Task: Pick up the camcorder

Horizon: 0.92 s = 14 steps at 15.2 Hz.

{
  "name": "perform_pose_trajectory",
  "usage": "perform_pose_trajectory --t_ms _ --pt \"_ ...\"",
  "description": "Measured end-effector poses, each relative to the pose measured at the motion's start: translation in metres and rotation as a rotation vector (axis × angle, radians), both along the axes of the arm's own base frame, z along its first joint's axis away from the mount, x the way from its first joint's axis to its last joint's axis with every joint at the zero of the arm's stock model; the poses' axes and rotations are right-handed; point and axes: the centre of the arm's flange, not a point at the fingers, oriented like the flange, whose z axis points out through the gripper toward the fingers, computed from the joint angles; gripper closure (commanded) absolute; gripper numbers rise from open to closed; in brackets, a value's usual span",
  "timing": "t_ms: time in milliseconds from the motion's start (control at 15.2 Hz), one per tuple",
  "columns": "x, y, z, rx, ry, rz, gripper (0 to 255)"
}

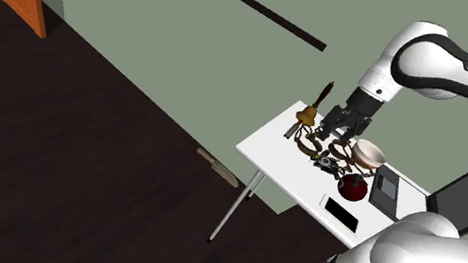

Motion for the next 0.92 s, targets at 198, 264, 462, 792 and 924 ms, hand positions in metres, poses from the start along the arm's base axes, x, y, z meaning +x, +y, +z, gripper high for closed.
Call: perform_pose_trajectory --t_ms 198,264,462,792,924 --pt "-0.011 -0.032 -0.021 0.001 -0.005 -0.033 0" --pt "-0.008 -0.044 -0.031 0.001 -0.006 -0.044 0" --pt "-0.014 -0.076 -0.055 0.002 -0.011 -0.077 0" --pt "-0.021 -0.131 -0.093 0.003 -0.017 -0.133 0" --pt "-0.024 -0.152 -0.107 0.003 -0.02 -0.155 0"
